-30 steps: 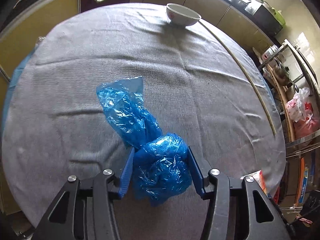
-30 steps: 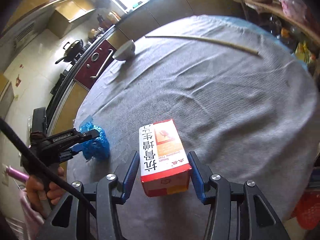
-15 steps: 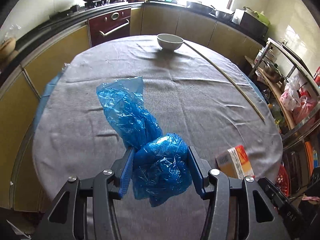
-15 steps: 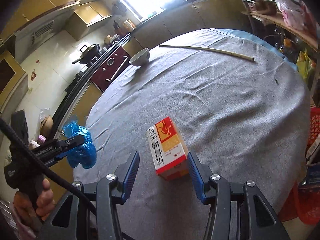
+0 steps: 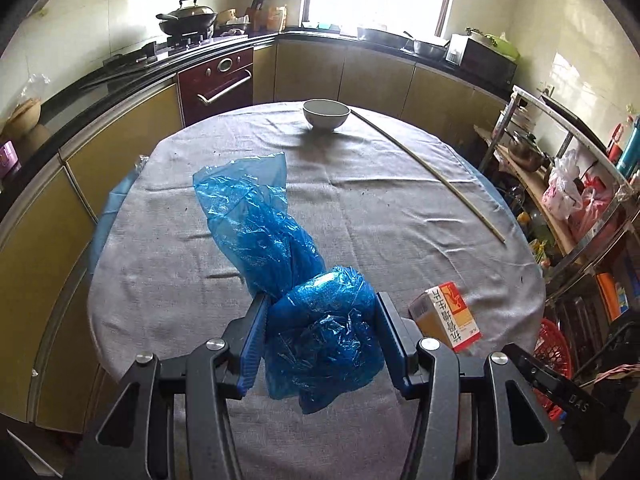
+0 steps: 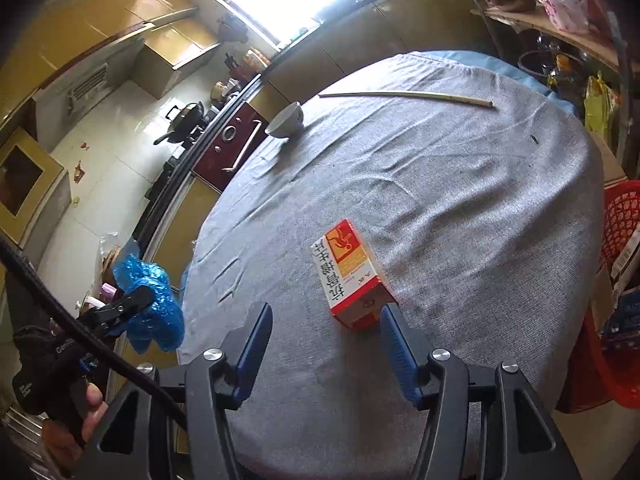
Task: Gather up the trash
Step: 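Lift the blue bags and red-and-white box off the table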
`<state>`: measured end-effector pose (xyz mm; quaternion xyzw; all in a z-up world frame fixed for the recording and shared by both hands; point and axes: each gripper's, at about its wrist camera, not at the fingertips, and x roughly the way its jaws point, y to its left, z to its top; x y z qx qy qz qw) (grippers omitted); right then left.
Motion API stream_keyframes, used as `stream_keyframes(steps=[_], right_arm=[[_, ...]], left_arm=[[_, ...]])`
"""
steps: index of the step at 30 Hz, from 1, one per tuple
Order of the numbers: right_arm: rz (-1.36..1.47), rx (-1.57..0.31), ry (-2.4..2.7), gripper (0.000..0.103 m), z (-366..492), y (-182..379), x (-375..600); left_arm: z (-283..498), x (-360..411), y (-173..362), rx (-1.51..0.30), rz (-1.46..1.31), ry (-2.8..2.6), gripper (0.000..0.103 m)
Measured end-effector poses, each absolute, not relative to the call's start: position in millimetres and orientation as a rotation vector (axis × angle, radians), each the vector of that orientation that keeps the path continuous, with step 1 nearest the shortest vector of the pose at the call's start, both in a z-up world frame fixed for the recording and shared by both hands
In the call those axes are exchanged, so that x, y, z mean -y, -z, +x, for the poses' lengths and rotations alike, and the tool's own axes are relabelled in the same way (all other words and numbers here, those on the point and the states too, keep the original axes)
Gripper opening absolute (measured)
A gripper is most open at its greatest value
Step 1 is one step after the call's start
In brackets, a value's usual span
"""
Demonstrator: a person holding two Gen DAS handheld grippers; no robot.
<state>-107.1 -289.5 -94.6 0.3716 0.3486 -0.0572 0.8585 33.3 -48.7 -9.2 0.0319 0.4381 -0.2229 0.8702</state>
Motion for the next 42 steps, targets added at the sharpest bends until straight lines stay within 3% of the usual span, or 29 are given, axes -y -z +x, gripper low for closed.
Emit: stream_keyframes(steps=[11,27,29,42], right_arm=[[0.748,-0.822,0.166,0.061,-61.4,110.2,299.1],[0.452,-0.945,0.226,0.061,-9.4,137.3,263.5],[0.429,-0.950,0.222,0.056,-8.8,139.3,262.4],[0.741,-0.829,0.071,0.052,-41.3,134.7,299.7]], left_arm=[[66.8,55.9,45.4,-0.981,0.093,0.477,0.054],[66.8,60.5,69.7,-1.022,0.150,0.484,0.054],[65.5,62.1,70.1,-1.021,0.160,0.480,0.054],[56.4,80.8,59.8,-0.996,0.217,0.483,0.054]])
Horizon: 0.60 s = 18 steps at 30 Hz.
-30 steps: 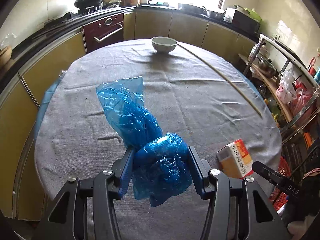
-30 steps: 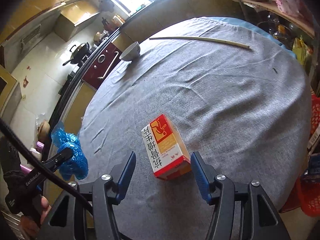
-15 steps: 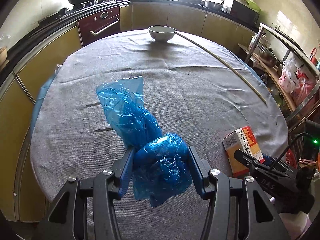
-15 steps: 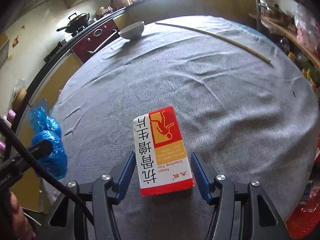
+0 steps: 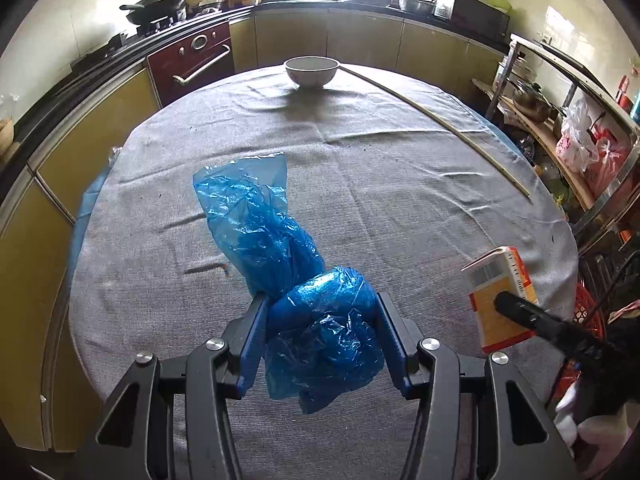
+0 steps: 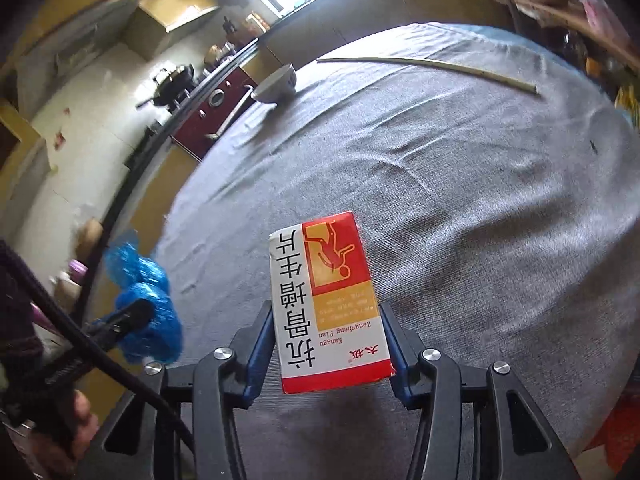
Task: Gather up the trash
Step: 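Lift the blue bags and red-and-white box off the table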
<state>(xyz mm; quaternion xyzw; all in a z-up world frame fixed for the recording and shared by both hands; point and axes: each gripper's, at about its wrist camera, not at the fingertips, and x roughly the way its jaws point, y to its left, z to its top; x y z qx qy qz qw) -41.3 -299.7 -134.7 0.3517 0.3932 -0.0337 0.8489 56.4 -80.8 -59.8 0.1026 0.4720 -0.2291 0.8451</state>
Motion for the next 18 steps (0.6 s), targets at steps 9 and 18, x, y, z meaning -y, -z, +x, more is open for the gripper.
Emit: stream_keyframes(steps=[9,18], right_arm=[[1.037,-0.689,-0.042,0.052,-80.0,138.4,342.0],[1.214,-0.598,-0.084,0.052,-119.2,149.5,375.7]], left_arm=[[41.9,102.3,49.3,-0.974,0.271,0.498,0.054],[23.0,131.6,42.1,-0.960,0.327,0.538,0.054]])
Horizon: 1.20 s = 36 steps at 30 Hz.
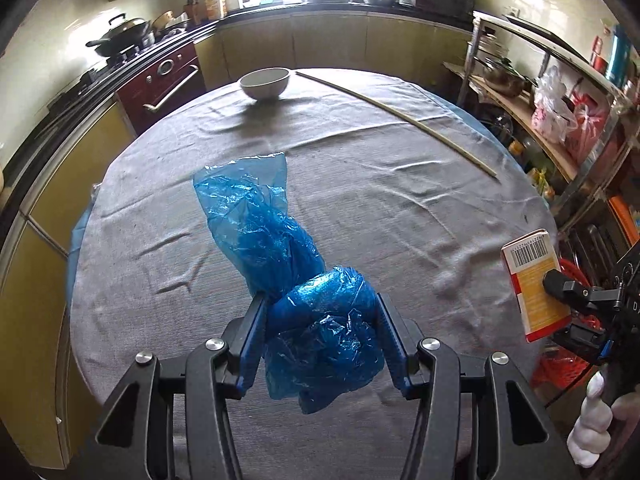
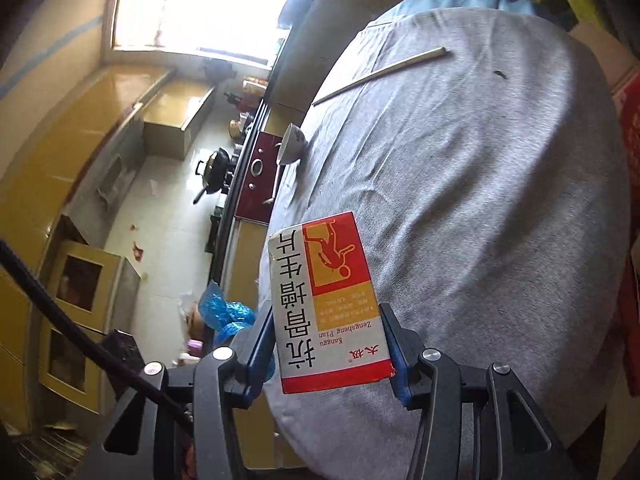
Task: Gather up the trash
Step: 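Lift the blue bags and red-and-white box off the table, then carry the blue bags with the left tool while the right tool carries the box over the red basket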
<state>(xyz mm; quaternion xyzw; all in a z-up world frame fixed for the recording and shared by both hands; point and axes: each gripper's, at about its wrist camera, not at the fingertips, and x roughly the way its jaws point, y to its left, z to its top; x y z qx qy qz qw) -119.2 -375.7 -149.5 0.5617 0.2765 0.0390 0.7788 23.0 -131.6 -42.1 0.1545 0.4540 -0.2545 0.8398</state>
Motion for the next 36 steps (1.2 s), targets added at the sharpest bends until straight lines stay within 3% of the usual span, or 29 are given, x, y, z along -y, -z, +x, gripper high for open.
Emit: stream_keyframes(steps=[26,36], right_arm=[[1.284,-0.203,0.280,0.052,-345.2,116.1,502.3],[1.192,-0.206,0.322,0.052,-363.3,97.0,505.3]], left_arm=[[-87.5,287.8,5.9,-0.847,0.536,0.932,0.054],[-124.5,323.2,3.2,-0.765,0.623,0.968,0.054]])
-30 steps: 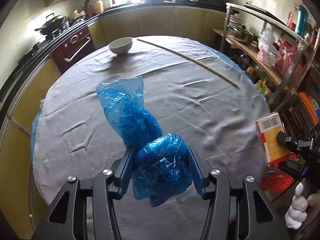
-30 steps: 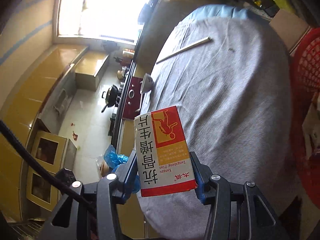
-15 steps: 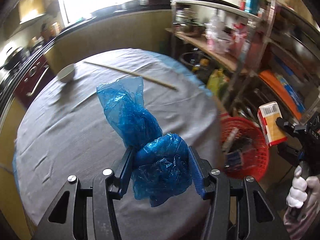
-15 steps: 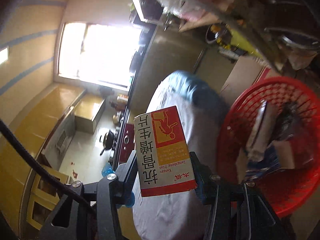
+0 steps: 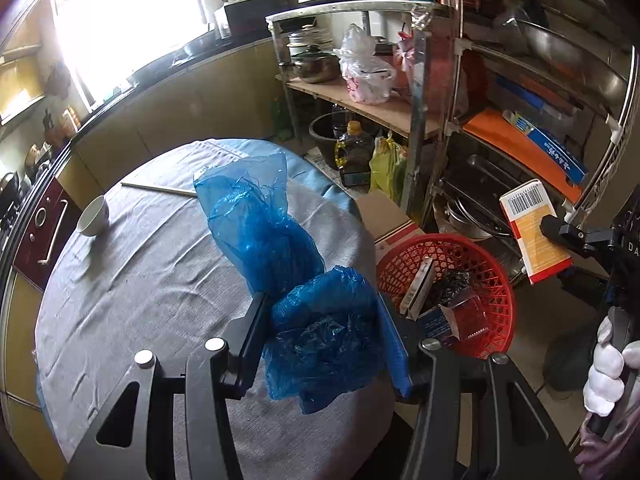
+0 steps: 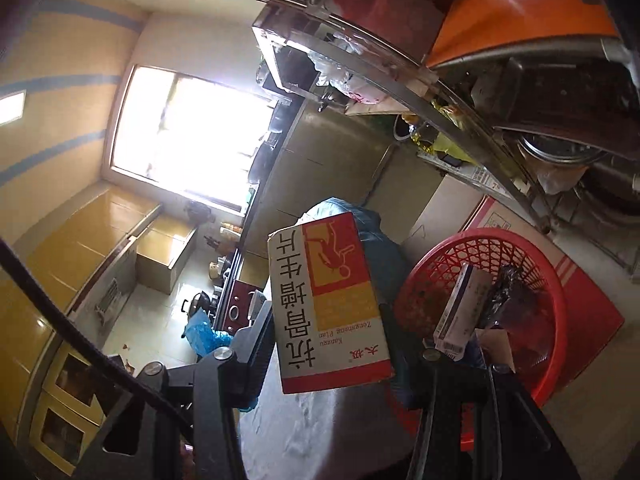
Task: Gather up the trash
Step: 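Carry the blue bags with the left tool while the right tool carries the box over the red basket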
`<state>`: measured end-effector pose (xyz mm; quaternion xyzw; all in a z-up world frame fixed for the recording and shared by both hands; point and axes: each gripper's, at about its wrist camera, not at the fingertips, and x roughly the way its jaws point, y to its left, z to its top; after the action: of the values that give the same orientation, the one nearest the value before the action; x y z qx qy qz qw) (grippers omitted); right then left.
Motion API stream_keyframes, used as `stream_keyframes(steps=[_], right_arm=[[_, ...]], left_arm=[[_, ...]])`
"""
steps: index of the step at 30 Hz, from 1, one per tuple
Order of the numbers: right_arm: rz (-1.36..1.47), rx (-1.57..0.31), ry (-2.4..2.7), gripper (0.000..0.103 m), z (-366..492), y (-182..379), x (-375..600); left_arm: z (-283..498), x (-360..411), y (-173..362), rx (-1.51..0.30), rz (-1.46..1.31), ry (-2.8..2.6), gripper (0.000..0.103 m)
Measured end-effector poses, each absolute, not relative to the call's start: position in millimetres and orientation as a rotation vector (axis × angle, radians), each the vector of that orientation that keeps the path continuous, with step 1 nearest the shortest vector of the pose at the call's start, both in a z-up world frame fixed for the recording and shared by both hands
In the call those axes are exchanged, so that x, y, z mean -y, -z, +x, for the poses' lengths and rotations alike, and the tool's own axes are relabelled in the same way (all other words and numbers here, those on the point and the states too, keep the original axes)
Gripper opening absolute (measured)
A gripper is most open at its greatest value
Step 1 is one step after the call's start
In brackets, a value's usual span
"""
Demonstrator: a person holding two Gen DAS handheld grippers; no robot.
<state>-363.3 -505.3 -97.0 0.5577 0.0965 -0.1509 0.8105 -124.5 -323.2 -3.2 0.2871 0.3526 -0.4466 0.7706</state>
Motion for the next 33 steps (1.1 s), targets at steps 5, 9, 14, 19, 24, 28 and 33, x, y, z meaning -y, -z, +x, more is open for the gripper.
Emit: stream_keyframes(steps=[5,9,14,19,24,28,33], right_arm=[[1.136,-0.217,0.336,0.052,-367.0,90.8,502.4],[1.123,-0.223,0.336,0.052,-369.4,91.5,501.5],[1.123,-0.242,0.341,0.052,-372.0,94.7,501.1],[1.128,-0.257,0.355,0.052,-377.0,99.5,504.8],[1.137,-0.270,0.370,0.052,-383.0,103.1,508.1],[1.131,-0.287,0.400,0.052,-388.0,106.8,510.7],[1.143,-0.298,0.421,0.052,-394.2,111.6,515.4]], left_arm=[[-134.5,334.8,5.5,-0.754,0.645,0.974,0.054],[-142.8,343.5,6.8,-0.747,0.657,0.987,0.054],[-153.7,354.9,9.7,-0.737,0.678,1.006,0.054],[-162.7,366.8,13.9,-0.736,0.700,1.023,0.054],[-168.4,377.1,19.9,-0.748,0.714,1.040,0.054],[-168.8,383.7,27.4,-0.771,0.713,1.062,0.054],[-167.2,390.5,38.4,-0.792,0.713,1.082,0.054]])
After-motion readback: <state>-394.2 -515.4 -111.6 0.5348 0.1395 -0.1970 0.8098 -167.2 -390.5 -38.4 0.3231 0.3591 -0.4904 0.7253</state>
